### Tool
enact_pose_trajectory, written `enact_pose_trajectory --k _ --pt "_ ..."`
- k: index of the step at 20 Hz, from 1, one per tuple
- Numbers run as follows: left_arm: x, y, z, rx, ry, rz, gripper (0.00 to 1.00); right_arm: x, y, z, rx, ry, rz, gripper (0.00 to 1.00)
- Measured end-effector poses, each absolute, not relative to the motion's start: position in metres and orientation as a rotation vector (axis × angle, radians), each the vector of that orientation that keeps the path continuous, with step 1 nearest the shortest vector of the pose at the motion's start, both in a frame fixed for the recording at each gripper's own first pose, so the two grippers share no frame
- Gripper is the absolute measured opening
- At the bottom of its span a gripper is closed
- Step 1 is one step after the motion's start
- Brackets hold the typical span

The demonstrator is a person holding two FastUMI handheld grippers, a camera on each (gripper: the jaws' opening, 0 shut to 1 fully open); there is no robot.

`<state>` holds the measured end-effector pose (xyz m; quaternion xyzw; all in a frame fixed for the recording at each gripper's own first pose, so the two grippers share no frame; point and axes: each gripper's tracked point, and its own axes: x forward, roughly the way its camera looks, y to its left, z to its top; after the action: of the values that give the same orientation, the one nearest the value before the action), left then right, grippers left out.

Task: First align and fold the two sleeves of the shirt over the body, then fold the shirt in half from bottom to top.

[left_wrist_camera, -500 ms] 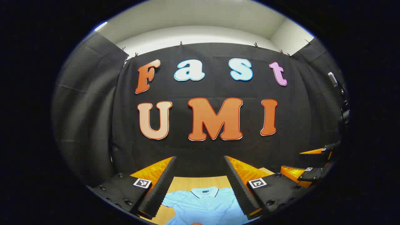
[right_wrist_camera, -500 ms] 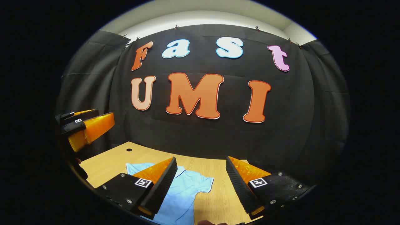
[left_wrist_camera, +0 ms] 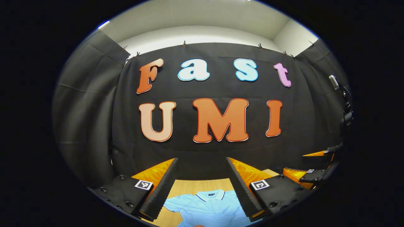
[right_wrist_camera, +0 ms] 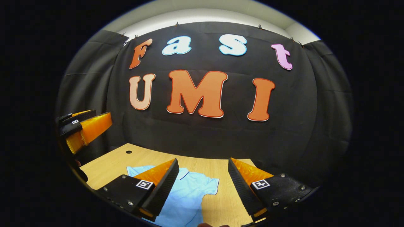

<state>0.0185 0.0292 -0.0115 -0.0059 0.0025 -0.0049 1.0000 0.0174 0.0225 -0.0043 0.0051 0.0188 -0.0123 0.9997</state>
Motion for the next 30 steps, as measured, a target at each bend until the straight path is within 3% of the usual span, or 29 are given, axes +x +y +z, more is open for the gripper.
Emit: enact_pose_trajectory --k 15,30 --pt "0.036 0.054 -0.016 -0.010 -0.005 0.032 0.96 0.068 0.002 -0.047 -0.016 0.182 -0.071 0.98" --pt "0.050 0.081 -0.035 -0.008 0.010 0.126 0.97 0.161 -0.015 -0.161 -0.052 0.517 -0.025 0.97"
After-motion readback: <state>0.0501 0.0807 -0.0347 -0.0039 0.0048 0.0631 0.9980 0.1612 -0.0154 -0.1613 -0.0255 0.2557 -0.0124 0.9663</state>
